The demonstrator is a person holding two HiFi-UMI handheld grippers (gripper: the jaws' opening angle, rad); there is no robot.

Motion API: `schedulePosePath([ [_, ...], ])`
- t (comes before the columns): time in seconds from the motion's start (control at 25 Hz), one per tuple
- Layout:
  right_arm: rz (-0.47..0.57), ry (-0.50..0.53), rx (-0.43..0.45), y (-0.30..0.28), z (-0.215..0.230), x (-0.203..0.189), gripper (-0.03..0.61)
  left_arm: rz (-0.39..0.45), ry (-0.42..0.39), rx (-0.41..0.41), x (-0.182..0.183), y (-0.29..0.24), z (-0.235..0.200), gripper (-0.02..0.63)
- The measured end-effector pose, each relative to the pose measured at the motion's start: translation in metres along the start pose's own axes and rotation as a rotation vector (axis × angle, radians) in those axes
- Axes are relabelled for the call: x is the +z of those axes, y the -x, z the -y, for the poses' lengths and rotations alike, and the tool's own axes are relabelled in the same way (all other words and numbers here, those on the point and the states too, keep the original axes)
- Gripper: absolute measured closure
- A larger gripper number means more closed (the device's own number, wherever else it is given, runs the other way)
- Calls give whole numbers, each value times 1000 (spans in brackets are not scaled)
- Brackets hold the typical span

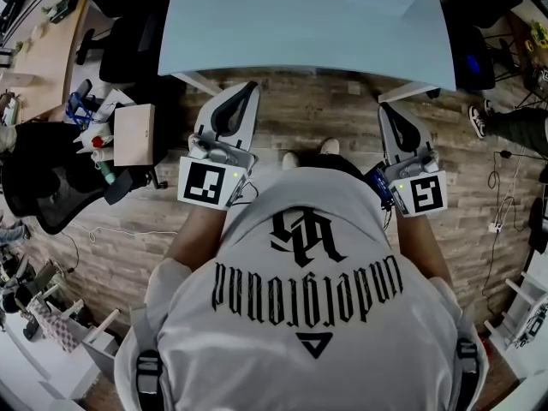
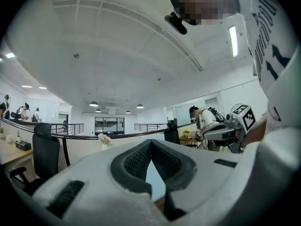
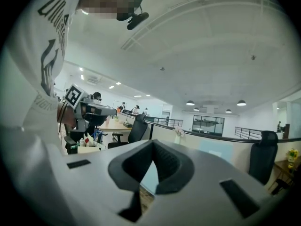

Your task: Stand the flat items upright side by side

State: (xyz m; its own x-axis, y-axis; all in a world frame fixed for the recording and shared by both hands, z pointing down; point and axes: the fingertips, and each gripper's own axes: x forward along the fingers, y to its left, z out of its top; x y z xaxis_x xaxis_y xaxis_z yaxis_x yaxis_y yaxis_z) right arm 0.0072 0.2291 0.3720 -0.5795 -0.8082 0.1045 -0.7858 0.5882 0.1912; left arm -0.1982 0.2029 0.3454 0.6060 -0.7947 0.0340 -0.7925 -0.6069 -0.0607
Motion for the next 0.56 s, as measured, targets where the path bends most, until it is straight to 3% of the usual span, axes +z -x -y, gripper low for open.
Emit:
schedulePosePath([
  [0.56,25,-11,5,0,-2,8,574,8,-1,-9,6,2,4,614],
])
